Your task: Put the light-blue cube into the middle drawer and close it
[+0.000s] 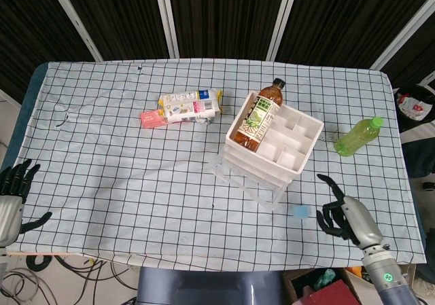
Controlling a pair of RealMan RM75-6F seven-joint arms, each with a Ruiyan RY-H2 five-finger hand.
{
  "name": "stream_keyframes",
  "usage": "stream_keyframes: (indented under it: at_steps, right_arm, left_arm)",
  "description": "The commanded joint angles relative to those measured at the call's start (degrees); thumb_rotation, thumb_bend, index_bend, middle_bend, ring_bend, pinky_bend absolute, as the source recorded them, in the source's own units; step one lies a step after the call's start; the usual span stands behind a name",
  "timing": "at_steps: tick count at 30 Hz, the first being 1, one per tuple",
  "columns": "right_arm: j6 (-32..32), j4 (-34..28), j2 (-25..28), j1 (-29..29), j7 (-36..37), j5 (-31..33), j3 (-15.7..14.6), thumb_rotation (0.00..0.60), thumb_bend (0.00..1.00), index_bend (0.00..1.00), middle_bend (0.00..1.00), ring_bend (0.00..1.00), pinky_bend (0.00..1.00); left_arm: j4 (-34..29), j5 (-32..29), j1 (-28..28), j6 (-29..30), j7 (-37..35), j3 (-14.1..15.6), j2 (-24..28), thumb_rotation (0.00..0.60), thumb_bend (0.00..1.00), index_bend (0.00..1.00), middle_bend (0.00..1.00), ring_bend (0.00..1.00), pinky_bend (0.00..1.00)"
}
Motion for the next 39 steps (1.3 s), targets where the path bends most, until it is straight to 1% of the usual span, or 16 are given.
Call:
stream_keyframes:
  at_steps: [1, 5, 7, 9, 15, 19, 29, 35, 39]
  right_arm:
    - [-0.08, 2.75, 1.24, -1.11, 2.59, 0.91, -0.30, 0.600, 0.47, 0.11, 0.81, 0.87, 0.82]
    - [-0.69, 4.70, 1.49, -1.86, 4.10, 0.71, -1.04, 0.600, 0.47, 0.17, 0.80, 0.87, 0.82]
    - [-1.22, 5.78, 1.12, -1.97, 3.82, 0.58, -1.45, 0.600, 0.46, 0.19, 0.80, 0.87, 0.82]
    - [-2.31, 6.78, 0.49, -1.81, 2.84, 1.01, -1.94, 0.600, 0.43, 0.20, 0.80, 0.87, 0.82]
    - [-7.48, 9.43, -2.22, -0.05, -4.21, 4.38, -3.75, 0.600, 0.36, 0.20, 0.81, 0.87, 0.82]
    - [-9.57, 10.67, -5.20, 1.15, -9.28, 7.41, -4.24, 0.600, 0.35, 0.20, 0.81, 0.87, 0.82]
    - [-8.73, 12.36, -12.48, 2.86, -17.09, 12.70, -2.73, 0.600, 0.31, 0.20, 0.81, 0.88, 0.82]
    - [-8.27, 13.81, -16.57, 3.70, -19.95, 16.09, -1.83, 0.600, 0.31, 0.20, 0.81, 0.88, 0.82]
    - [-7.39, 14.20, -18.66, 3.86, -20.61, 17.02, -1.09, 0.600, 0.30, 0.21, 0.81, 0.88, 0.82]
  left_arm:
    - [-0.05, 0.06, 0.01, 0.01, 0.05, 0.04, -0.03, 0.600, 0.04, 0.00, 0.00, 0.00, 0.00]
    - [-0.06, 0.13, 0.02, 0.00, 0.17, 0.10, -0.06, 0.600, 0.04, 0.00, 0.00, 0.00, 0.00]
    - [-0.06, 0.21, 0.00, 0.00, 0.22, 0.13, -0.09, 0.600, 0.04, 0.00, 0.00, 0.00, 0.00]
    - [-0.04, 0.31, 0.01, 0.07, 0.28, 0.14, -0.10, 0.600, 0.04, 0.00, 0.00, 0.00, 0.00]
    - [-0.08, 0.28, 0.09, 0.16, 0.06, 0.14, -0.04, 0.600, 0.04, 0.00, 0.00, 0.00, 0.00]
    - [-0.08, 0.26, 0.05, 0.06, 0.06, 0.15, 0.00, 0.600, 0.04, 0.00, 0.00, 0.00, 0.00]
    - [-0.11, 0.00, -0.01, -0.20, -0.02, 0.10, -0.01, 0.600, 0.04, 0.00, 0.00, 0.00, 0.00]
    - [-0.14, -0.19, 0.01, -0.28, -0.09, 0.05, 0.00, 0.600, 0.04, 0.00, 0.00, 0.00, 0.00]
    - [-0.10, -0.13, -0.04, -0.36, 0.00, 0.09, -0.03, 0.600, 0.04, 0.00, 0.00, 0.00, 0.00]
